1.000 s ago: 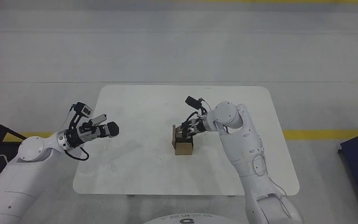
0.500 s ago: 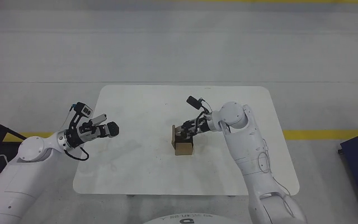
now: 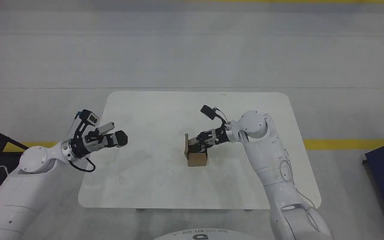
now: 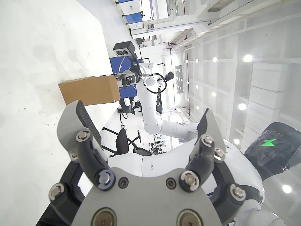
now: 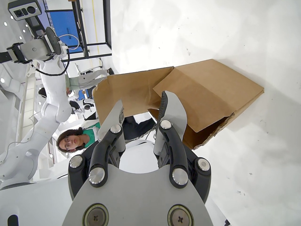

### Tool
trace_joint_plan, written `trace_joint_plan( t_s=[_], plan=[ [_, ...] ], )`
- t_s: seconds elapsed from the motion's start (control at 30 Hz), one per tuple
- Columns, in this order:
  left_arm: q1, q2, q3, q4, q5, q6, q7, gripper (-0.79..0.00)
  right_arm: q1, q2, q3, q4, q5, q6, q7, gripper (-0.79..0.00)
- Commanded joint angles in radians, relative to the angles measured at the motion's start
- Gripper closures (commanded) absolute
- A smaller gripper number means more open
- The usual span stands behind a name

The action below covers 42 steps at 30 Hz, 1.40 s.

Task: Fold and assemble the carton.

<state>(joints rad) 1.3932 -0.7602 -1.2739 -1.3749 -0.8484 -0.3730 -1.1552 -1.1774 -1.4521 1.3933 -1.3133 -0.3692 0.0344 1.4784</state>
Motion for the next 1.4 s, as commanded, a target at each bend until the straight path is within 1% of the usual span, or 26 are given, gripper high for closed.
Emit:
trace_joint_plan(
  t_s=[0.0,0.17,0.3,0.4,0.77,0.87,1.07,1.1,1.13,1.17,1.2,1.23,1.3,1.37],
  plan=[
    [0.0,0.0,0.0,0.0,0.0,0.0,0.0,-0.785,-0.013,0.005,0.005,-0.018,0.019,-0.018,0.002,-0.382],
    [0.0,0.0,0.0,0.0,0.0,0.0,0.0,-0.785,-0.061,0.02,0.012,-0.075,0.05,-0.053,0.002,-0.379],
    [0.0,0.0,0.0,0.0,0.0,0.0,0.0,-0.785,-0.082,0.029,0.003,-0.093,0.055,-0.05,-0.017,-0.382],
    [0.0,0.0,0.0,0.0,0.0,0.0,0.0,-0.785,-0.069,0.034,-0.009,-0.066,0.058,-0.035,-0.03,-0.382],
    [0.0,0.0,0.0,0.0,0.0,0.0,0.0,-0.785,-0.011,0.048,-0.055,0.07,0.097,-0.065,-0.055,-0.379],
    [0.0,0.0,0.0,0.0,0.0,0.0,0.0,-0.785,-0.007,0.054,-0.057,0.077,0.115,-0.095,-0.063,-0.379],
    [0.0,0.0,0.0,0.0,0.0,0.0,0.0,-0.785,-0.062,0.073,-0.026,0.0,0.14,-0.173,-0.126,-0.388],
    [0.0,0.0,0.0,0.0,0.0,0.0,0.0,-0.785,-0.067,0.075,-0.023,-0.005,0.146,-0.178,-0.13,-0.4],
    [0.0,0.0,0.0,0.0,0.0,0.0,0.0,-0.785,-0.074,0.077,-0.015,-0.01,0.158,-0.18,-0.139,-0.431],
    [0.0,0.0,0.0,0.0,0.0,0.0,0.0,-0.785,-0.079,0.08,-0.01,-0.014,0.168,-0.183,-0.146,-0.542],
    [0.0,0.0,0.0,0.0,0.0,0.0,0.0,-0.785,-0.083,0.082,-0.007,-0.017,0.179,-0.184,-0.147,-0.699],
    [0.0,0.0,0.0,0.0,0.0,0.0,0.0,-0.785,-0.083,0.084,-0.005,-0.017,0.188,-0.184,-0.145,-0.705],
    [0.0,0.0,0.0,0.0,0.0,0.0,0.0,-0.785,-0.081,0.089,-0.004,-0.012,0.199,-0.187,-0.148,-0.683],
    [0.0,0.0,0.0,0.0,0.0,0.0,0.0,-0.785,-0.077,0.092,-0.006,-0.007,0.209,-0.194,-0.153,-0.68]
  ],
)
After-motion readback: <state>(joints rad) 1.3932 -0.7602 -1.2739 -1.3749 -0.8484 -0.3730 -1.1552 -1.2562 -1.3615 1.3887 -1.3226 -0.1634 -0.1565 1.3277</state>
